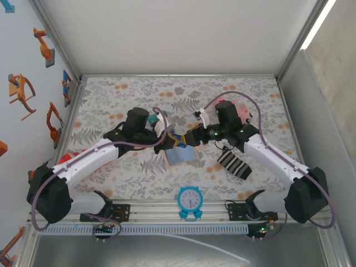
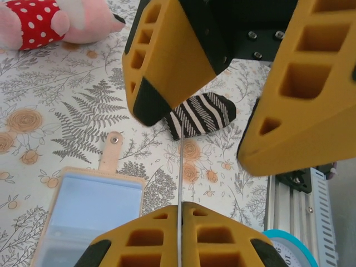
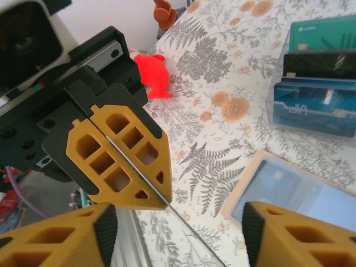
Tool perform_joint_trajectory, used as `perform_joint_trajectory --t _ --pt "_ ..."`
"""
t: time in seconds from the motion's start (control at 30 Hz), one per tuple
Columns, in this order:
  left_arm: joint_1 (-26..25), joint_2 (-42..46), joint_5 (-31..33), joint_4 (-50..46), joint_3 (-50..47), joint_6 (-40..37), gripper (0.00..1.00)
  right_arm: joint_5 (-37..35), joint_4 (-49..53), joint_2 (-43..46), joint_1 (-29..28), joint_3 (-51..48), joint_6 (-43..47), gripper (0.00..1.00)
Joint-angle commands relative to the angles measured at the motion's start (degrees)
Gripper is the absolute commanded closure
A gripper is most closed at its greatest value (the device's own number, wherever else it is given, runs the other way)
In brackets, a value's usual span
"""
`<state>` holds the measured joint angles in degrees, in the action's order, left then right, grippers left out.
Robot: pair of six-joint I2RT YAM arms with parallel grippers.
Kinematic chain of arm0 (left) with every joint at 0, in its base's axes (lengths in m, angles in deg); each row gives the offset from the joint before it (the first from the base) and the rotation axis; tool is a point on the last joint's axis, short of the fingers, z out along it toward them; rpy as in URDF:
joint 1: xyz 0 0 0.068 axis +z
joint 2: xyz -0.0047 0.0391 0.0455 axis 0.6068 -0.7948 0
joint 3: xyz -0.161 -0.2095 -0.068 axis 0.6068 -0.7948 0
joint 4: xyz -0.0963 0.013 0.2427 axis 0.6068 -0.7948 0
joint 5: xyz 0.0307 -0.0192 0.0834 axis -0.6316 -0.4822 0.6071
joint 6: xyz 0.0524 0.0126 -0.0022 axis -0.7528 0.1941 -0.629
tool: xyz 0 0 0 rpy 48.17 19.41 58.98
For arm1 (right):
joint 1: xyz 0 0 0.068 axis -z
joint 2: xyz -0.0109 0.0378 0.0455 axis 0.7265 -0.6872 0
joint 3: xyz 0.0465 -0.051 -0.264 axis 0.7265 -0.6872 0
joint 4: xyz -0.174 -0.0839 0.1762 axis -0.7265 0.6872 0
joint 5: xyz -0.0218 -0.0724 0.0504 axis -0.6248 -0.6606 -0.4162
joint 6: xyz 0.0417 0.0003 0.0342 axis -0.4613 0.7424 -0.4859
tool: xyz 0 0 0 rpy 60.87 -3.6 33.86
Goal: Take the credit cards out of the card holder
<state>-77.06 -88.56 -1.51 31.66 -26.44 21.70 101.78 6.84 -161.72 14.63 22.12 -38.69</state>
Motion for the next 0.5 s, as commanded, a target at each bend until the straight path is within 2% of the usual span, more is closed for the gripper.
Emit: perform_joint_trajectory --t 0.0,0.23,0.47 --pt "0.1 3.6 1.5 4.2 -2.2 3.0 1.0 -4.4 -2.9 4.0 0.0 -1.0 -1.2 0.35" --pt "0.2 11.8 7.4 13.1 -8.0 11.1 1.0 -4.4 -12.9 7.9 0.2 -7.0 -6.4 0.35" --pt "0.3 18.1 10.6 22.6 -13.7 21.2 1.0 6.6 -34.9 5.7 0.1 -12.5 -17.7 0.36"
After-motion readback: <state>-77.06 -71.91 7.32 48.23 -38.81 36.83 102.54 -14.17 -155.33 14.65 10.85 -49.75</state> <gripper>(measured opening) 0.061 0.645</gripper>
